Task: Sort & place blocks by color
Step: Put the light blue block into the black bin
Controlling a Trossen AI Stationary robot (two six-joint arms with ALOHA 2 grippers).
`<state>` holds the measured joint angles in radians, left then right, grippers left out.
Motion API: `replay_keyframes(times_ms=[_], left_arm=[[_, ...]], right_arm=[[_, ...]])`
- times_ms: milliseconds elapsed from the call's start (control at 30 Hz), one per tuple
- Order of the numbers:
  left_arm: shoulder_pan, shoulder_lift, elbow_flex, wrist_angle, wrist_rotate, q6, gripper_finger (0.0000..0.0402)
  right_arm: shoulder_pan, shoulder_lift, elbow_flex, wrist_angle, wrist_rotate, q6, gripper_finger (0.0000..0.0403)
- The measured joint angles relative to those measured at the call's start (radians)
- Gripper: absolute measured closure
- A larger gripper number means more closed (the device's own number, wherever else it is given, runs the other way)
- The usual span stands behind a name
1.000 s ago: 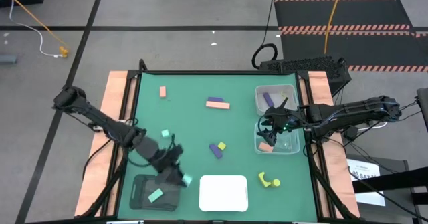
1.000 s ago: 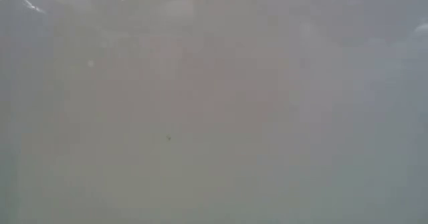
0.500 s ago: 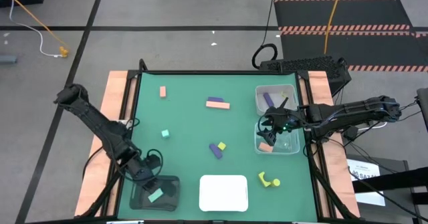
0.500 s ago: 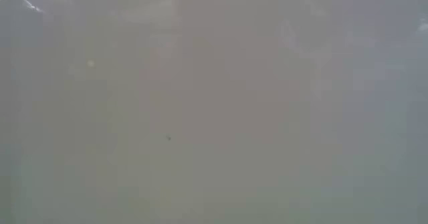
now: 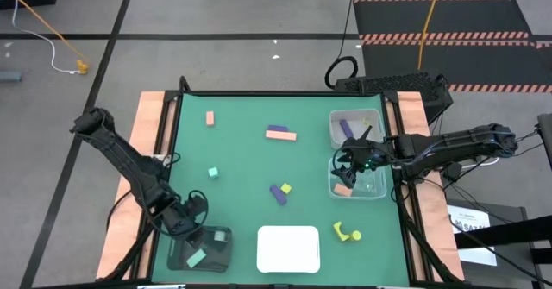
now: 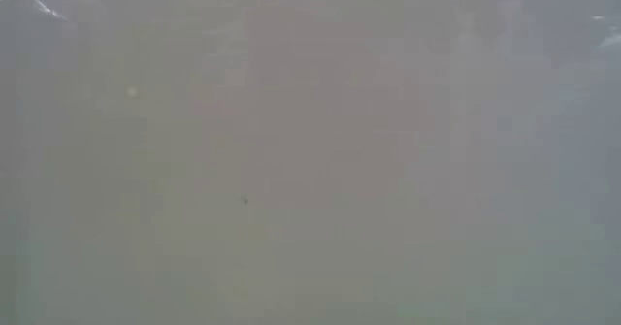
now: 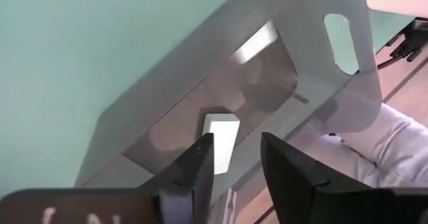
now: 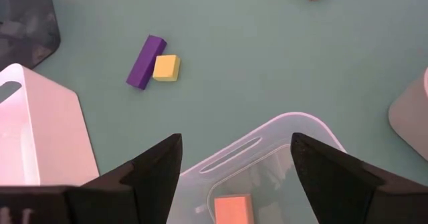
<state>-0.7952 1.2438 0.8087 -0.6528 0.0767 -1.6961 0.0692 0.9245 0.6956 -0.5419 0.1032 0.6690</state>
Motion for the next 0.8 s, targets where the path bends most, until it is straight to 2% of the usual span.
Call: replay_keyframes(times_ms=[167,300,533,800], left_arm=[[0.000,0.000,0.000,0.062,-0.009,0.023,0.0307],[0.007,0.000,-0.001,0.223,-0.069,0.085,0.0309],[0.077,0.000,-0.001,0.479,-0.211,0.345,0.0309],[0.260,0.000,-0.001,0.471,-0.247,0.708,0.0309]], right_arm=[[0.000,0.000,0.000,0.000,0.000,0.000,0.0131],[0.000,0.000,0.000,0.000,0.000,0.000,0.0131],[0.000,0.000,0.000,0.000,0.000,0.000,0.0131],[0.000,0.000,0.000,0.000,0.000,0.000,0.0131]])
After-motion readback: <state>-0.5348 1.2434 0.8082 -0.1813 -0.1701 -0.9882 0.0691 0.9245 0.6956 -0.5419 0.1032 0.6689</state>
